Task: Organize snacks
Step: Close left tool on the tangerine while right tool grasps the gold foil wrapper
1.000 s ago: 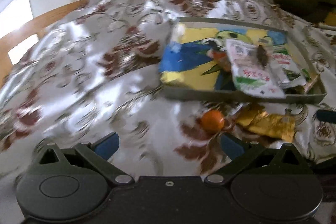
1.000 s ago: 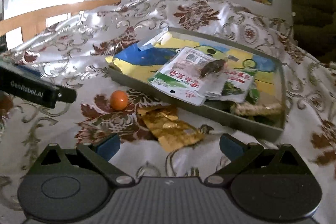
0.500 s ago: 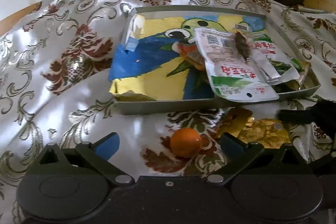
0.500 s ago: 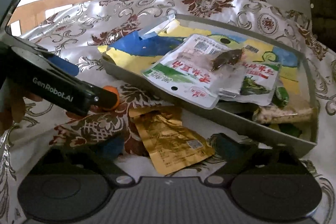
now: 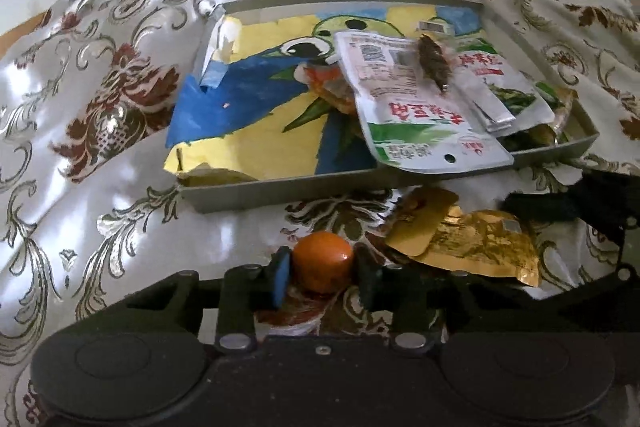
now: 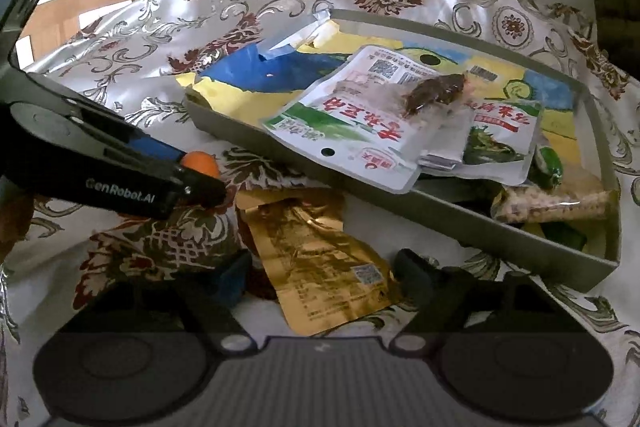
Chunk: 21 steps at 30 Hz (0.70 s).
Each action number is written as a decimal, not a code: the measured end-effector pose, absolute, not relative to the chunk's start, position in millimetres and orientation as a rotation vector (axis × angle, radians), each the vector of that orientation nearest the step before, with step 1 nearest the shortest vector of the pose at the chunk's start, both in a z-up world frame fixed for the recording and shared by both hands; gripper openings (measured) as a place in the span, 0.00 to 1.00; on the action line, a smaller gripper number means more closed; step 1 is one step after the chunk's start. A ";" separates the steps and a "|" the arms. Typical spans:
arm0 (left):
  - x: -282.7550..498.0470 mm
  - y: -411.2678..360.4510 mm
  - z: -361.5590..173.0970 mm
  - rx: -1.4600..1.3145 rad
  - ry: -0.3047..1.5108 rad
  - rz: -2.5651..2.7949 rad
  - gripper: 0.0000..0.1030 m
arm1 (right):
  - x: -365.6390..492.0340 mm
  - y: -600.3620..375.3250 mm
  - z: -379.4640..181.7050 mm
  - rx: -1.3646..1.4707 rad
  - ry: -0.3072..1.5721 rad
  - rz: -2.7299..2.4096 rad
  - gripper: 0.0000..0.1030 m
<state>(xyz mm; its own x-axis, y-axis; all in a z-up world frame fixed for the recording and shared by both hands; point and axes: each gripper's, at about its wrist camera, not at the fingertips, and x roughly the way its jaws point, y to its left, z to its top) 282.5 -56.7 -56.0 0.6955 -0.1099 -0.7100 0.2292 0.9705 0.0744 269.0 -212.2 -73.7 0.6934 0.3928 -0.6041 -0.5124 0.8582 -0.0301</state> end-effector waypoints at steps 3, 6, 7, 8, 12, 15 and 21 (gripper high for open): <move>280.4 -56.7 -56.1 0.158 0.775 -0.189 0.34 | 267.5 -211.3 -73.1 -0.210 0.624 0.518 0.66; 277.8 -56.2 -55.0 0.149 0.774 -0.185 0.34 | 265.9 -209.6 -72.0 -0.220 0.623 0.522 0.64; 276.9 -56.8 -54.2 0.152 0.773 -0.185 0.34 | 265.8 -209.1 -71.7 -0.220 0.623 0.524 0.63; 276.1 -57.3 -53.2 0.155 0.772 -0.184 0.34 | 265.7 -209.2 -71.5 -0.219 0.623 0.525 0.62; 271.7 -59.3 -47.9 0.157 0.763 -0.190 0.34 | 264.1 -207.6 -70.1 -0.227 0.625 0.524 0.59; 269.3 -61.9 -44.4 0.168 0.757 -0.196 0.34 | 262.8 -201.7 -69.4 -0.260 0.621 0.498 0.66; 268.0 -58.6 -43.1 0.151 0.762 -0.185 0.34 | 259.7 -194.2 -71.8 -0.324 0.584 0.469 0.66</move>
<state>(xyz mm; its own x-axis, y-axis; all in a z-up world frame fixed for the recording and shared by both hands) 268.0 -58.6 -43.1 0.7089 -0.1112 -0.6965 0.2200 0.9731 0.0686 259.7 -194.2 -71.8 0.7347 0.3294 -0.5930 -0.5081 0.8464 -0.1593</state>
